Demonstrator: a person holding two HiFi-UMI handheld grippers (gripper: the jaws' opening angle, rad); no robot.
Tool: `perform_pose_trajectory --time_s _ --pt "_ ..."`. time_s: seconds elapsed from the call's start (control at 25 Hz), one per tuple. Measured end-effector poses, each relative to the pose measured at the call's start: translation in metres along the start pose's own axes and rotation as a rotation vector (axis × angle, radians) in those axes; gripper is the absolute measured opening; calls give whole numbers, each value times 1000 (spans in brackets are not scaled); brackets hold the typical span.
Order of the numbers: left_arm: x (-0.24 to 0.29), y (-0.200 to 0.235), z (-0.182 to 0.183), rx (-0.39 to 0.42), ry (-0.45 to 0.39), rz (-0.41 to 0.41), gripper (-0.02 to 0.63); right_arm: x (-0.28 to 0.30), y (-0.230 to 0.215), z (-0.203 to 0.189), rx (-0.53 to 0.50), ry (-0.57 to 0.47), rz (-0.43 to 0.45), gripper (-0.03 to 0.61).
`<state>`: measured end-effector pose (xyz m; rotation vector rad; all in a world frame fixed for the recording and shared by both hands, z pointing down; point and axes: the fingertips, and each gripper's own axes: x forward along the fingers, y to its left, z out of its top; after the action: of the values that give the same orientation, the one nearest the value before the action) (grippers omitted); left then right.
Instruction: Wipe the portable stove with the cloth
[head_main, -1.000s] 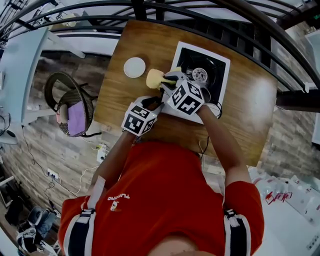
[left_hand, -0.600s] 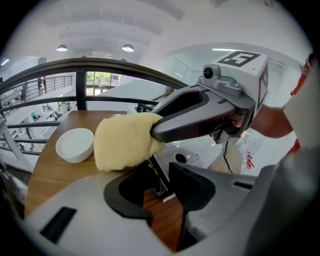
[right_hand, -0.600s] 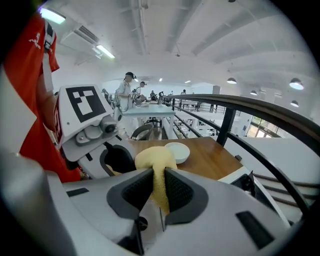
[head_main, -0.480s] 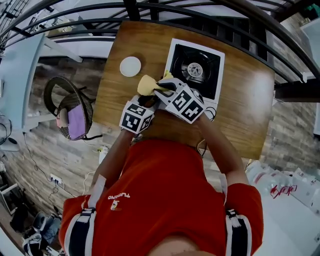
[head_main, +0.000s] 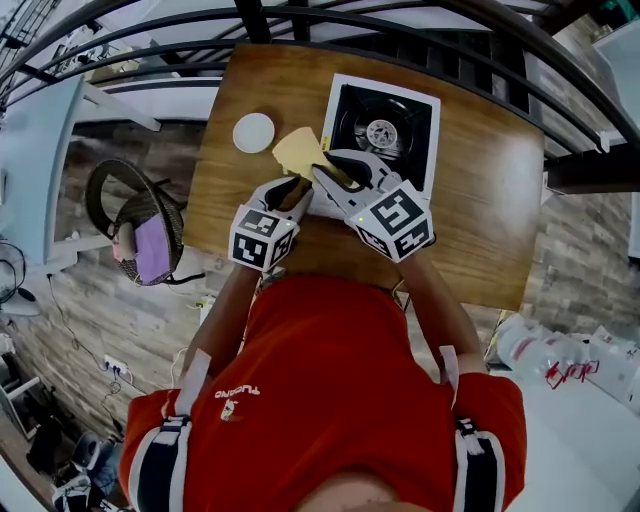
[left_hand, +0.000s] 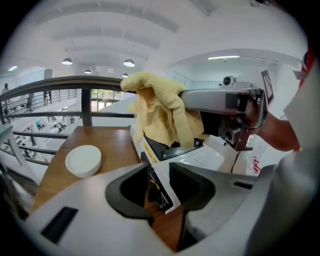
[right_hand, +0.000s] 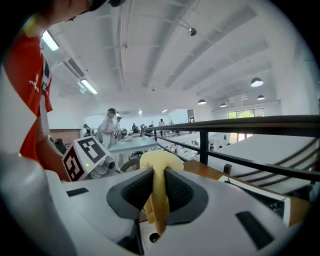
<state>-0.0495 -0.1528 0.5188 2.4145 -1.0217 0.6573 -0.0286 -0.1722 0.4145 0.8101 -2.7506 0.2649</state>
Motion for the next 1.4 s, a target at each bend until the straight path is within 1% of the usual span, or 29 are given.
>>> perform_pose_trajectory --time_s 0.24,0.36,0.6,0.8,1.0,1.32,1.4 --pt "-19 -8 52 19 -208 0 126 -43 -27 28 61 -161 -155 84" --pt "-29 -15 80 31 -305 -10 112 -65 -39 37 84 -229 -225 84" --pt "-45 -27 129 58 -458 -32 59 -101 -57 47 111 -330 -330 84" --pt "-55 -40 163 65 -571 -67 21 -125 -59 56 122 -424 -385 84" --pt "-60 -52 179 71 -632 -105 9 -138 -54 60 115 -482 -423 83" --pt "-54 -66 187 88 -648 -147 9 -153 -56 57 91 -498 -507 83" --pt "-54 -67 189 90 -650 -152 9 -155 -56 57 87 -500 -516 83"
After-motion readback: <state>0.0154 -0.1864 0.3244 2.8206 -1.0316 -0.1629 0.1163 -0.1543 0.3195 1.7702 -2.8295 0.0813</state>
